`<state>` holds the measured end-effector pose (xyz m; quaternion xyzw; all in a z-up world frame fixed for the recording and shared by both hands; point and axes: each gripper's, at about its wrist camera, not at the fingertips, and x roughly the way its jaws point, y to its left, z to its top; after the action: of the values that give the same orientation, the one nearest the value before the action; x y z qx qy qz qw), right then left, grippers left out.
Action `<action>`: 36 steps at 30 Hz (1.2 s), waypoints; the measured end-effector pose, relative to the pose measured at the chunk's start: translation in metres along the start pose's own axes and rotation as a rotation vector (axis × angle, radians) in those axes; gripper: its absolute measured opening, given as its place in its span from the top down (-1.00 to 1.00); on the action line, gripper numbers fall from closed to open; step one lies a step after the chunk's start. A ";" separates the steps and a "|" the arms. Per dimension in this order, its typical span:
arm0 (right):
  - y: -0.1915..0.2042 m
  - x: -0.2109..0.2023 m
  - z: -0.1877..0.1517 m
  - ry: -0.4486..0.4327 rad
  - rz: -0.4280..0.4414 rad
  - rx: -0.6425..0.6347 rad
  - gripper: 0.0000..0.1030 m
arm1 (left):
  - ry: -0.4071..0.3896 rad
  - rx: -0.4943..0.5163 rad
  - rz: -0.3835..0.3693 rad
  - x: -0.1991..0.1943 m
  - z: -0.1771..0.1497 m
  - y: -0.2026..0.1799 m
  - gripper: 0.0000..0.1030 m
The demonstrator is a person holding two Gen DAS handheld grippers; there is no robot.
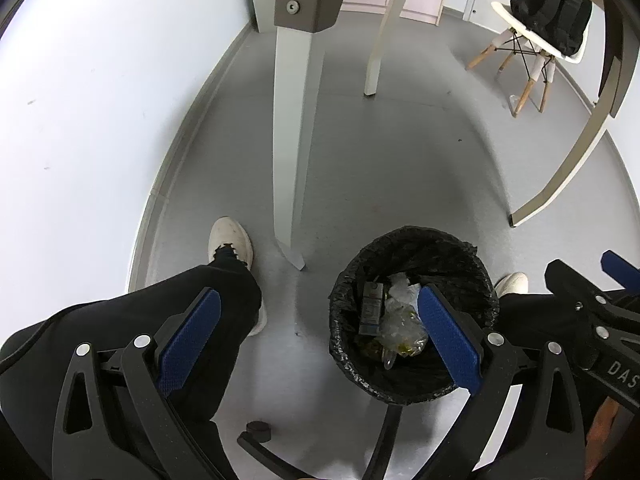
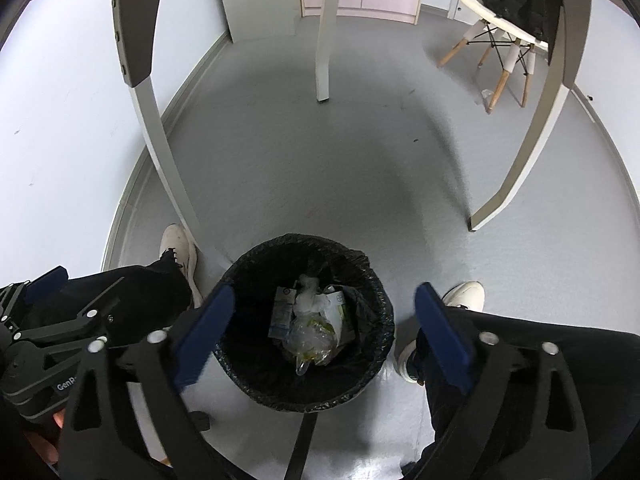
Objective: Collect trash
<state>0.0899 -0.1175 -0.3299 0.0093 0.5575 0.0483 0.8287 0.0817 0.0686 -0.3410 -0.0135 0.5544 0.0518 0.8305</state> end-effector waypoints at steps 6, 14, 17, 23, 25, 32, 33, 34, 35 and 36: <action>-0.017 -0.012 -0.001 -0.031 -0.026 0.028 -0.85 | -0.001 -0.013 -0.028 -0.009 -0.001 -0.004 -0.89; -0.039 -0.060 -0.015 -0.102 -0.080 0.078 -0.85 | -0.044 0.021 -0.068 -0.047 -0.006 -0.014 -0.89; -0.045 -0.082 -0.022 -0.125 -0.097 0.092 -0.85 | -0.089 0.036 -0.078 -0.074 -0.010 -0.016 -0.89; -0.050 -0.135 -0.035 -0.181 -0.117 0.106 -0.85 | -0.179 0.027 -0.106 -0.132 -0.019 -0.011 -0.88; -0.051 -0.159 -0.040 -0.214 -0.114 0.112 -0.85 | -0.212 0.018 -0.112 -0.154 -0.023 -0.008 -0.88; -0.049 -0.240 -0.053 -0.324 -0.097 0.114 -0.85 | -0.320 0.027 -0.146 -0.237 -0.029 -0.008 -0.88; -0.048 -0.253 -0.055 -0.342 -0.093 0.114 -0.85 | -0.341 0.032 -0.148 -0.249 -0.030 -0.008 -0.88; -0.047 -0.263 -0.055 -0.355 -0.089 0.114 -0.85 | -0.363 0.039 -0.147 -0.264 -0.030 -0.009 -0.88; -0.046 -0.277 -0.057 -0.375 -0.083 0.114 -0.85 | -0.379 0.047 -0.146 -0.275 -0.031 -0.010 -0.88; -0.046 -0.286 -0.057 -0.389 -0.081 0.113 -0.85 | -0.391 0.052 -0.145 -0.286 -0.031 -0.012 -0.88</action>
<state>-0.0667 -0.1911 -0.0910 0.0426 0.3887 -0.0190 0.9202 -0.0542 0.0342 -0.0898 -0.0217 0.3814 -0.0206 0.9239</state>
